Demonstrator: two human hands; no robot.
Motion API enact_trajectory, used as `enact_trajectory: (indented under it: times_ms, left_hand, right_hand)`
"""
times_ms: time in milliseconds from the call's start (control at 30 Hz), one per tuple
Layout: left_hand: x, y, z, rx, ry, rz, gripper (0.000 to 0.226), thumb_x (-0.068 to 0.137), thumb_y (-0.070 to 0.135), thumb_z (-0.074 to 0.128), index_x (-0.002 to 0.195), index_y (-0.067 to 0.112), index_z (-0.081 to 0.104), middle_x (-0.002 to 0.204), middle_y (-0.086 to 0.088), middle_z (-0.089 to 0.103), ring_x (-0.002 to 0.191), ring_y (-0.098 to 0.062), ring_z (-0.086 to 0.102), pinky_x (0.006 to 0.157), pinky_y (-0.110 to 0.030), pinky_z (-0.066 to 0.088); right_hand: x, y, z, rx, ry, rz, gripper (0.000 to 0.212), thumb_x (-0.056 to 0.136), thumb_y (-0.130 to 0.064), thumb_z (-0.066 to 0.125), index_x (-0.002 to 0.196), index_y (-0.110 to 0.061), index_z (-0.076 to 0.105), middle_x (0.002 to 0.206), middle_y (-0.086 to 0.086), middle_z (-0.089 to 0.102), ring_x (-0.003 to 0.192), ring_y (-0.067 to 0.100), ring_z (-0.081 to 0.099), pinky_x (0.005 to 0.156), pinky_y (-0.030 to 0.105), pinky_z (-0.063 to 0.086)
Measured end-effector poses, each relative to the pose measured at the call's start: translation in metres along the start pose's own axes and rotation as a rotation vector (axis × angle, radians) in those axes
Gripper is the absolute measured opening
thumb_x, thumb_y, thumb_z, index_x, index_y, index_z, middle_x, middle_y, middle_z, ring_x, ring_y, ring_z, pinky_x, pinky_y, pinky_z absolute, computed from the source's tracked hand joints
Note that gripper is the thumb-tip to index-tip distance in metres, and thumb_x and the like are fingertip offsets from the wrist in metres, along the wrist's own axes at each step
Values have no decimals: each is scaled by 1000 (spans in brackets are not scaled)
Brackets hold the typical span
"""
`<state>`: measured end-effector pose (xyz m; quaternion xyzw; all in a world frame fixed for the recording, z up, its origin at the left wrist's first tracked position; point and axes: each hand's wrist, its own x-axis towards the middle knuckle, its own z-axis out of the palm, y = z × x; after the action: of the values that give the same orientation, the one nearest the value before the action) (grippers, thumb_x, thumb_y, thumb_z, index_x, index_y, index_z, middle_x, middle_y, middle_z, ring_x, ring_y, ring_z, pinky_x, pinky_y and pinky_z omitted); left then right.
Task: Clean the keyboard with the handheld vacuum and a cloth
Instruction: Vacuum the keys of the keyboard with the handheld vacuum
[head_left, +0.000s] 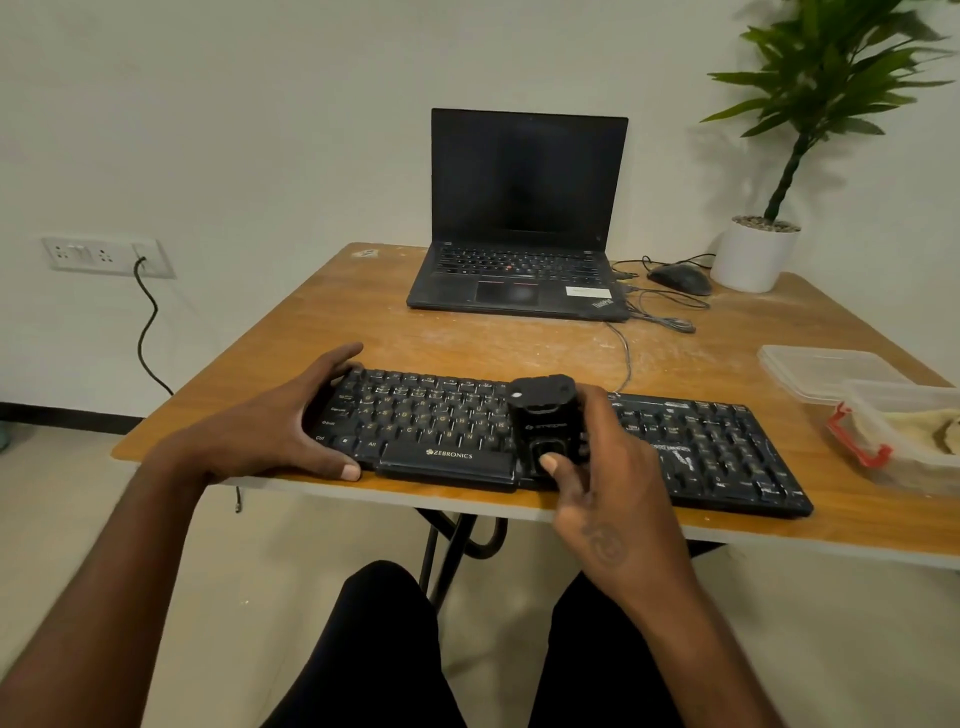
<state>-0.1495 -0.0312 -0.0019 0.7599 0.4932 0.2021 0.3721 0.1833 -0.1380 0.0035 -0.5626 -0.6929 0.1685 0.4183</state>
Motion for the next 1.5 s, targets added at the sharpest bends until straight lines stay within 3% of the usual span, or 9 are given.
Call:
enact_trajectory:
  times_ms: [133,367,533,667,767,933,1100,1233,1500]
  left_hand:
    - [1,2,0,-2,-3,7,132,55,51,99,151,72,12,158,25,33,129,16,44,90,-5,44]
    - [-1,2,0,-6,-3,13,133,50,59,98,151,72,13,161,24,32,138,7,41,101,-16,42]
    - [0,2,1,-7,-1,10,133,48,58,98,150,73,14,157,29,33,136,9,42,100,-17,42]
    - [-1,2,-1,7,9,12,133,49,59,99,150,73,14,160,25,34,141,1,41,105,-23,42]
    - [-1,2,0,10,7,10,133,49,58,99,150,73,14,162,24,33,142,2,40,104,-21,42]
    - [-2,2,1,0,10,6,133,48,58,99,150,73,14,159,27,33,138,12,38,101,-17,41]
    - [-2,2,0,6,-2,2,133,48,61,97,150,74,12,155,30,32,136,12,37,101,-16,40]
    - [-1,3,0,13,2,6,133,51,58,97,151,72,11,159,25,30,131,15,39,98,-13,41]
    - [0,1,-1,-5,-9,2,132,54,52,98,152,71,11,160,24,31,132,13,42,95,-14,44]
  right_hand:
    - [2,2,-5,14,78,-7,49,94,0,65,129,-29,46,106,-12,64,96,-4,61,71,3,45]
    - [-3,-1,-4,144,35,75,53,94,-1,66,123,-40,44,105,-23,65,97,-14,62,74,2,46]
    - [-9,15,-35,168,175,131,46,91,3,67,127,-21,50,99,-29,56,88,-31,51,70,-4,40]
    - [-4,7,-12,117,169,114,45,93,0,66,126,-24,48,103,-19,63,94,-10,61,73,11,52]
    - [0,-6,10,95,113,63,48,95,-1,63,121,-35,42,103,-12,63,91,-8,58,69,5,48]
    - [1,-12,15,139,20,69,44,96,-3,64,124,-32,46,103,-13,66,90,-5,63,67,6,49]
    - [0,-1,-11,133,51,110,46,92,1,67,121,-31,50,99,-24,64,93,-18,59,68,3,45]
    - [4,-14,7,65,65,82,47,93,1,65,127,-26,48,102,-12,63,89,-8,59,64,1,44]
    - [16,-50,55,134,-131,46,50,96,-4,62,132,-32,40,113,-7,59,101,5,57,67,7,42]
